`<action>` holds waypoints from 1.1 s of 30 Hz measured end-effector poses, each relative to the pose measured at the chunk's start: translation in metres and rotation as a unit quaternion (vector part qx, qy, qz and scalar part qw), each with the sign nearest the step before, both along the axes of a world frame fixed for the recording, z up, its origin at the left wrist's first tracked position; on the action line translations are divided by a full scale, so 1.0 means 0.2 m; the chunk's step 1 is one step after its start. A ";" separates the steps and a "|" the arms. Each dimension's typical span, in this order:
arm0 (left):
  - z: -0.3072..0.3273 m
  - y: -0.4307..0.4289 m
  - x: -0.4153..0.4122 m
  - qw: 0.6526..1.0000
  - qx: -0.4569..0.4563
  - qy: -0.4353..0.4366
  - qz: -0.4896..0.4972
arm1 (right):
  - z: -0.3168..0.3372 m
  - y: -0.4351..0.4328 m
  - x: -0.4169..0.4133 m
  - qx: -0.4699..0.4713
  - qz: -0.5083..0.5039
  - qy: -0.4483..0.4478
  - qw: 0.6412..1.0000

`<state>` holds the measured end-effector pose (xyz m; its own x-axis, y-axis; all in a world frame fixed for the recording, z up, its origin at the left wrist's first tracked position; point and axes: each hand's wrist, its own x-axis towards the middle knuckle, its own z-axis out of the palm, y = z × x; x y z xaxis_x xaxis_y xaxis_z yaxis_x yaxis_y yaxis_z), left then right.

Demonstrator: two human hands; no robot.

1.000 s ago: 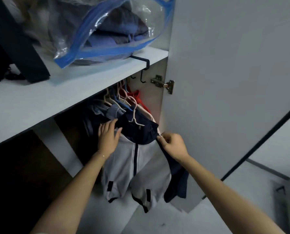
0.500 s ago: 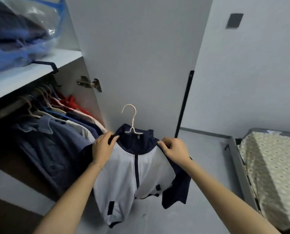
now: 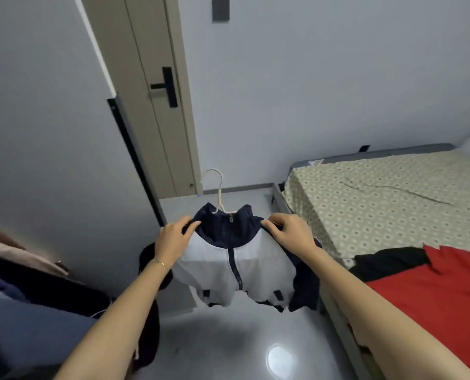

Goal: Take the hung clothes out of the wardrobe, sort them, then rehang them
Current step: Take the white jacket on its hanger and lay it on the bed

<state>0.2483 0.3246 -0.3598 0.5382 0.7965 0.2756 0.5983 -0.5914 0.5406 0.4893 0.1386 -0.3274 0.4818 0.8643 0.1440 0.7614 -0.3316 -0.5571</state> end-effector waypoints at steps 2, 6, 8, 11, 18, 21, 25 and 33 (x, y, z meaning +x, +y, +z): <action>0.01 -0.04 0.20 0.999 0.005 0.015 -0.037 | 0.01 -0.14 0.12 0.005 -0.037 0.004 0.999; 0.02 -0.12 0.64 0.993 -0.003 0.029 -0.112 | 0.04 -0.38 0.35 -0.006 -0.120 0.005 0.993; 0.03 -0.17 0.86 0.987 -0.012 0.038 -0.156 | 0.04 -0.52 0.45 -0.015 -0.166 0.012 0.986; 0.02 -0.28 1.19 0.971 -0.020 0.035 -0.236 | 0.03 -0.74 0.59 -0.027 -0.247 0.013 0.968; 0.06 -0.62 1.91 0.907 -0.037 0.032 -0.419 | 0.07 -1.23 0.83 0.005 -0.410 0.007 0.912; 0.09 -0.80 2.15 0.878 -0.039 0.043 -0.475 | 0.10 -1.39 0.89 -0.003 -0.465 -0.004 0.886; 0.10 -1.02 2.43 0.845 -0.035 0.052 -0.532 | 0.10 -1.59 0.95 -0.009 -0.527 -0.012 0.850; 0.15 -1.47 2.91 0.795 -0.030 0.030 -0.605 | 0.13 -1.99 1.16 0.021 -0.602 -0.021 0.798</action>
<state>0.8300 0.0298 -0.3308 0.9313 -0.3040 0.2008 -0.3630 -0.7277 0.5819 0.7220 -0.2586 -0.3011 0.9533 -0.2285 0.1977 -0.0782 -0.8185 -0.5691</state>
